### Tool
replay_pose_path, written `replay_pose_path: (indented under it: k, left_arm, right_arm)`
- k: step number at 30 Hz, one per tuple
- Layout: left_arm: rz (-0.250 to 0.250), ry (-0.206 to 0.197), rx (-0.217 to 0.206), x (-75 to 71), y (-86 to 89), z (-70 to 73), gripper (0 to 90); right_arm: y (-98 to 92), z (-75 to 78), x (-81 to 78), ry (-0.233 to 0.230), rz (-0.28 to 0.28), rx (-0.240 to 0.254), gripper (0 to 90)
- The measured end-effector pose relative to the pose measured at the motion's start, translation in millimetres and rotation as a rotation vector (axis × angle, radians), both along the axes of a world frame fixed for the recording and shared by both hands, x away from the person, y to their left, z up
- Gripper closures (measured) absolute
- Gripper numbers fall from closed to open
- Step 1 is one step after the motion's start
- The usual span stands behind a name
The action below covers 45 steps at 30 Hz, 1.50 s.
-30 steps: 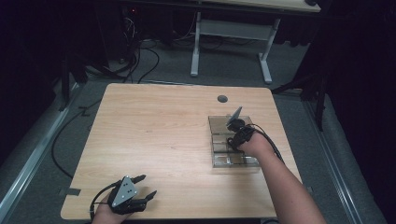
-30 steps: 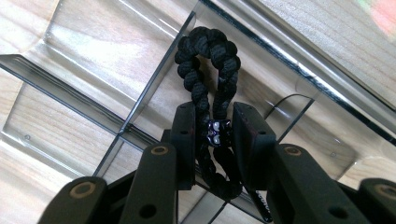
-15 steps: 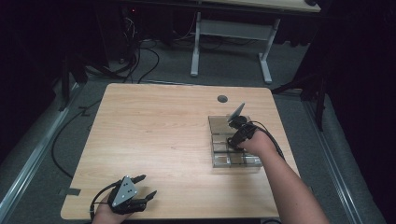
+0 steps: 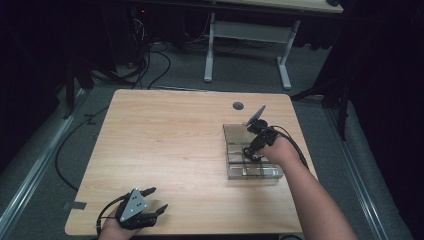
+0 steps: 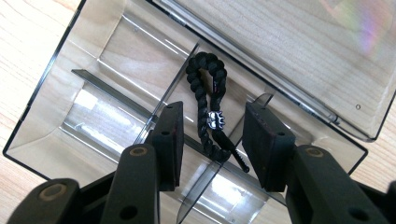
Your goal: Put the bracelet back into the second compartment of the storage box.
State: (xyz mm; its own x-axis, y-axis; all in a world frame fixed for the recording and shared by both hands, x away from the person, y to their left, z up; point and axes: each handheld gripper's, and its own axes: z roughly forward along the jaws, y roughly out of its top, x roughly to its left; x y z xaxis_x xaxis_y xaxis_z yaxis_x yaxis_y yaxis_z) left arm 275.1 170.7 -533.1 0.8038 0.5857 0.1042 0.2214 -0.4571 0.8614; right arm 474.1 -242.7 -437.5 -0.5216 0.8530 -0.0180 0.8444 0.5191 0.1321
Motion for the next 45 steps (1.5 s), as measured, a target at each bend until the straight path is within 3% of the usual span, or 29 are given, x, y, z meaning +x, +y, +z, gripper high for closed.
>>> replay_pose_path:
  k: [14, 24, 33, 45]
  left_arm:
    - [0.0, 0.0, 0.009, 0.0, -0.8, 0.0, 32.6]
    - [0.003, 0.001, 0.012, 0.0, -1.1, 0.0, 32.6]
    - [0.005, 0.001, 0.013, 0.1, -1.1, -0.1, 32.6]
    - [0.007, 0.002, 0.014, 0.2, -1.1, -0.1, 32.6]
  right_arm:
    - [-9.4, -1.3, -28.0, -0.008, -0.02, 0.018, 63.3]
    - [-17.1, 2.3, -55.7, -0.027, -0.028, 0.08, 67.2]
    - [-17.0, -3.2, -77.3, -0.039, -0.025, 0.094, 67.4]
    - [-12.3, -5.6, -105.7, -0.102, 0.004, 0.13, 67.4]
